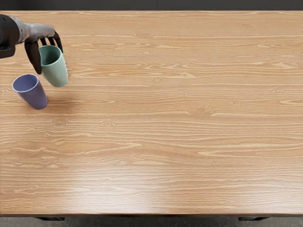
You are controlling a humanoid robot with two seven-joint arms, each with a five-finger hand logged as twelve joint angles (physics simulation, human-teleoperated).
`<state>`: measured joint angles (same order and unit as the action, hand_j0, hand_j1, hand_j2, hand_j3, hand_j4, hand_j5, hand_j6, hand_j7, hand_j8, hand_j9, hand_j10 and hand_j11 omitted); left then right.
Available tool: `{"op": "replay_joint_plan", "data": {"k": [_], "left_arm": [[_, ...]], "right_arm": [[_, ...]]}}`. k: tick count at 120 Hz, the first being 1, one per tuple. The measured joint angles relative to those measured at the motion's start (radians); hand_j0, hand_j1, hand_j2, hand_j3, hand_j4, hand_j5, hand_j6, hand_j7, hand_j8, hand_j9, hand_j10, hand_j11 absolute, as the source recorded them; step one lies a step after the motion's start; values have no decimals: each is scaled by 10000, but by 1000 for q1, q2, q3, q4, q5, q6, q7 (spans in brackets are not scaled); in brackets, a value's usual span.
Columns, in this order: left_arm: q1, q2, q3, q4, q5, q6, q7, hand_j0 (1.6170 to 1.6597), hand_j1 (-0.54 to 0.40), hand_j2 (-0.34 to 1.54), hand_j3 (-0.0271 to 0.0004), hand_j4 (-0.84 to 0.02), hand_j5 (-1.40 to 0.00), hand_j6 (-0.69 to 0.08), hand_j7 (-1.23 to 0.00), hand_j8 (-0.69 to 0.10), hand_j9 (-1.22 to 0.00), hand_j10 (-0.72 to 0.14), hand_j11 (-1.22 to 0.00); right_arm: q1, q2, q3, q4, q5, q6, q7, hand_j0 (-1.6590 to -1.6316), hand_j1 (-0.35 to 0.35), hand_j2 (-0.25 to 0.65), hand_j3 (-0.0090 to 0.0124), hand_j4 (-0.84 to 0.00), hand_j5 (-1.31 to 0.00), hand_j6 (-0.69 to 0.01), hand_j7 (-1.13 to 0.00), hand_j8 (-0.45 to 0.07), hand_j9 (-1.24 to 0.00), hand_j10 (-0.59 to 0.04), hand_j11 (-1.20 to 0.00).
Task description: Pick up cup and place in cup with left hand
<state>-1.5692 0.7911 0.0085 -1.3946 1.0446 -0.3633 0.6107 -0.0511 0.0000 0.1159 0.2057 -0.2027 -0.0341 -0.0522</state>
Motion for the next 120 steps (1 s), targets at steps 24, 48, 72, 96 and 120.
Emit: {"op": "replay_joint_plan", "data": {"k": [24,48,72,96,120], "left_arm": [[2,31,0,0,-15,-24,0,16574,-1338,1707,0,-4436,-5933,-3511,-5847,-3962,-5889,-4484,-5892],[2,46,1,6,-18,-37,0,16574,-1321,1653,0,-4412,-5958,-3525,-5893,-3964,-5874,-4466,-5877],[-11,76,-2,8,-19,-45,0,16574,-1340,1793,0,-4494,-5955,-3546,-5859,-4068,-5873,-4483,-5871],[-11,113,-5,8,-19,-64,0,16576,-1338,2050,0,-4453,-5915,-3691,-5777,-4188,-5858,-4483,-5859],[-6,117,-5,35,-19,-71,0,16574,-1299,1902,0,-4422,-5920,-3679,-5836,-4181,-5854,-4457,-5856]], "right_arm": [[2,0,1,1,0,0,-1,-16581,-3203,-48,0,-240,-311,-240,-311,-240,-311,-239,-311],[2,0,1,1,0,0,-1,-16581,-3204,-48,0,-239,-310,-240,-310,-239,-310,-239,-310],[2,0,1,1,-1,0,0,-16581,-3204,-48,0,-240,-311,-240,-311,-240,-311,-239,-311],[2,0,1,1,-1,0,-1,-16581,-3203,-48,0,-240,-311,-240,-311,-240,-311,-240,-311],[3,0,1,1,-1,0,-2,-16581,-3203,-48,0,-240,-311,-240,-311,-240,-311,-240,-311]]}}
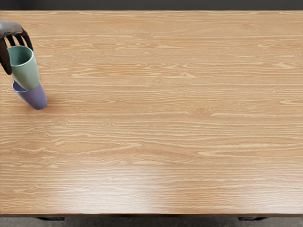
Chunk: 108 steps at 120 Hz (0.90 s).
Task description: Pick up cup and place in cup with left hand
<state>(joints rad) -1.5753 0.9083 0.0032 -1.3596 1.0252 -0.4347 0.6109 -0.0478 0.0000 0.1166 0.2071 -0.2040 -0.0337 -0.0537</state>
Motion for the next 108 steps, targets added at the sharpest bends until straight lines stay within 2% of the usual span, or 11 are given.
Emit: {"op": "replay_joint_plan", "data": {"k": [43,108], "left_arm": [[9,-24,8,94,12,-2,0,16576,-1345,1998,0,-4425,-5855,-3601,-5819,-4147,-5820,-4439,-5824],[23,-77,11,142,16,6,0,16580,-1380,2269,0,-4422,-5747,-3789,-5719,-4308,-5754,-4410,-5760]], "right_arm": [[8,0,0,0,0,0,0,-16581,-3203,-48,0,-240,-311,-240,-311,-240,-311,-240,-311],[11,0,-1,-1,0,1,1,-16581,-3204,-48,0,-240,-311,-240,-311,-240,-311,-239,-311]]}}
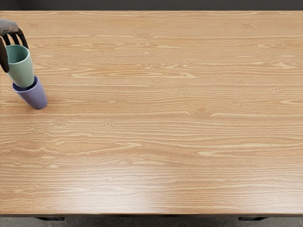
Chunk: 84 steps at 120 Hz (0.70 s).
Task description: Pick up cup and place in cup with left hand
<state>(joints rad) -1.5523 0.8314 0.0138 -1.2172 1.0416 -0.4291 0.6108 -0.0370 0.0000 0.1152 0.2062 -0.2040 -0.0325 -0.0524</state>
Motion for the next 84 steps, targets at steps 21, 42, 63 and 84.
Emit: {"op": "replay_joint_plan", "data": {"k": [21,42,63,84], "left_arm": [[2,0,0,3,4,-2,0,16581,-1373,2285,0,-4428,-5739,-3840,-5611,-4317,-5746,-4417,-5751],[15,2,0,-1,4,-4,0,16580,-1348,2317,0,-4414,-5754,-3892,-5606,-4390,-5749,-4410,-5755],[14,0,0,-2,4,2,0,16580,-1363,2343,0,-4416,-5768,-3911,-5595,-4380,-5757,-4416,-5763],[21,6,-6,1,0,9,0,16578,-1364,2271,0,-4483,-5832,-3840,-5689,-4324,-5841,-4468,-5846]], "right_arm": [[0,0,0,0,0,0,0,-16581,-3203,-48,0,-240,-311,-240,-311,-240,-311,-240,-311],[0,0,0,0,0,0,0,-16581,-3204,-48,0,-240,-310,-240,-310,-240,-310,-239,-310],[-1,0,0,0,0,0,0,-16581,-3203,-48,0,-240,-311,-240,-311,-240,-311,-240,-311],[-1,0,0,0,0,0,1,-16581,-3203,-49,0,-240,-311,-241,-311,-240,-311,-240,-311]]}}
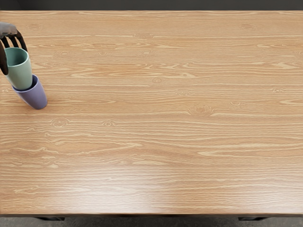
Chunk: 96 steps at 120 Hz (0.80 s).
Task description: Pick up cup and place in cup with left hand
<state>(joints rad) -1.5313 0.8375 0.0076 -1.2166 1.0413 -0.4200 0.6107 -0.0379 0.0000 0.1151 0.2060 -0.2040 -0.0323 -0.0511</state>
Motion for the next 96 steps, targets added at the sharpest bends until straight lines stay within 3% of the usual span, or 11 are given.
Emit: {"op": "replay_joint_plan", "data": {"k": [70,84,96], "left_arm": [[30,6,-12,3,-37,43,0,16580,-1368,2309,0,-4455,-5800,-3823,-5633,-4282,-5809,-4444,-5815],[37,-6,-12,18,-38,67,0,16580,627,1339,0,-2645,-3423,-2295,-3327,-2551,-3426,-2638,-3429],[37,-6,-12,24,-40,79,0,16580,1745,829,0,-1646,-2101,-1437,-2041,-1592,-2100,-1637,-2101]], "right_arm": [[0,0,-1,0,0,0,2,-16581,-3203,-48,0,-240,-311,-240,-311,-240,-311,-240,-311],[0,0,-1,0,0,1,2,-16581,-3203,-48,0,-240,-311,-240,-311,-240,-311,-240,-311],[0,0,-1,0,0,1,3,-16581,-3203,-48,0,-240,-311,-240,-311,-240,-311,-240,-311]]}}
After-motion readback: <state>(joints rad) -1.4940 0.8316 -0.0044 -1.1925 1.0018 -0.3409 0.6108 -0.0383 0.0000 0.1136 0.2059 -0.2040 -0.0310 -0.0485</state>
